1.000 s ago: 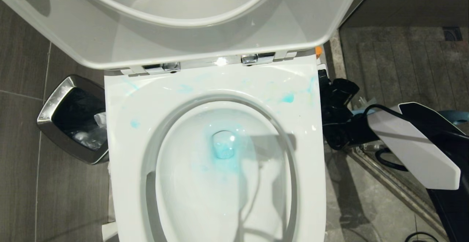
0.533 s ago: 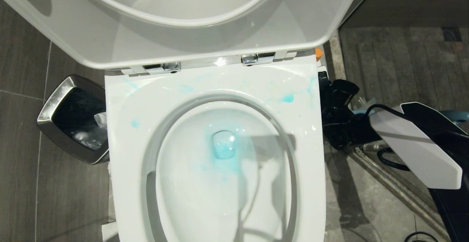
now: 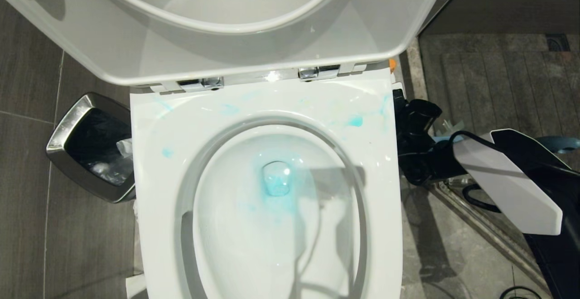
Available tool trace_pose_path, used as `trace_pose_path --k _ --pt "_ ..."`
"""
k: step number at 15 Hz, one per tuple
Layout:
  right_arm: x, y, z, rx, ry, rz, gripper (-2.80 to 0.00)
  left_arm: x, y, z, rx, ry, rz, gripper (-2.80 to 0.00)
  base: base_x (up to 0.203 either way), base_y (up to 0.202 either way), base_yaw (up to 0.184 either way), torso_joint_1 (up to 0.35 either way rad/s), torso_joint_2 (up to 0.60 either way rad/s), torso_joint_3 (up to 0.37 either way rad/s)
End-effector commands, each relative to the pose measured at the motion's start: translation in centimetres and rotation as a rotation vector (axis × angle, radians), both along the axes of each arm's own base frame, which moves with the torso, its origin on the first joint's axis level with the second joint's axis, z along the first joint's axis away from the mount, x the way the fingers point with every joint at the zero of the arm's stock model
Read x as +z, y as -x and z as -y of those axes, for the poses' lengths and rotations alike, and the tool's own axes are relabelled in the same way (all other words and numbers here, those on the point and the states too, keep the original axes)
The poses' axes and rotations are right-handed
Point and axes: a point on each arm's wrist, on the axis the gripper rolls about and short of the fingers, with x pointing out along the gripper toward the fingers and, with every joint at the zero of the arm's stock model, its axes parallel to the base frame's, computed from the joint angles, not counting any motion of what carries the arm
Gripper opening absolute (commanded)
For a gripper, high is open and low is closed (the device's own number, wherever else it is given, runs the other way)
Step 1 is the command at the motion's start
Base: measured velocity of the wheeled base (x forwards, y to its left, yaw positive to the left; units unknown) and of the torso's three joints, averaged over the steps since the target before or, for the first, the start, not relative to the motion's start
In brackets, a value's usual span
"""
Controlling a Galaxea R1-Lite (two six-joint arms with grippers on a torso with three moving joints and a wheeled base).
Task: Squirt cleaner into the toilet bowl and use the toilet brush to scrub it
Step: Place the cleaning agent on the floor
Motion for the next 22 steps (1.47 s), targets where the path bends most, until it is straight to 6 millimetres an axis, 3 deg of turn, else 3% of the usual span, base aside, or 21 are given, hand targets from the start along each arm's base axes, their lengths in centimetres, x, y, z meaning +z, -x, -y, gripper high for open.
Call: trace_pose_path --k 1,22 --pt "-0.9 -0.2 -0.1 -0.003 0.004 -0.012 -2.80 0.0 0.0 0.0 0.002 0.000 -0.001 -2.80 0.000 0.000 0.000 0.000 0.00 0.000" --pt "-1.8 -1.5 -0.2 -0.030 -0.013 0.033 -2.80 0.0 0.0 0.0 0.001 0.000 -0.001 -2.80 0.000 0.000 0.000 0.000 0.00 0.000"
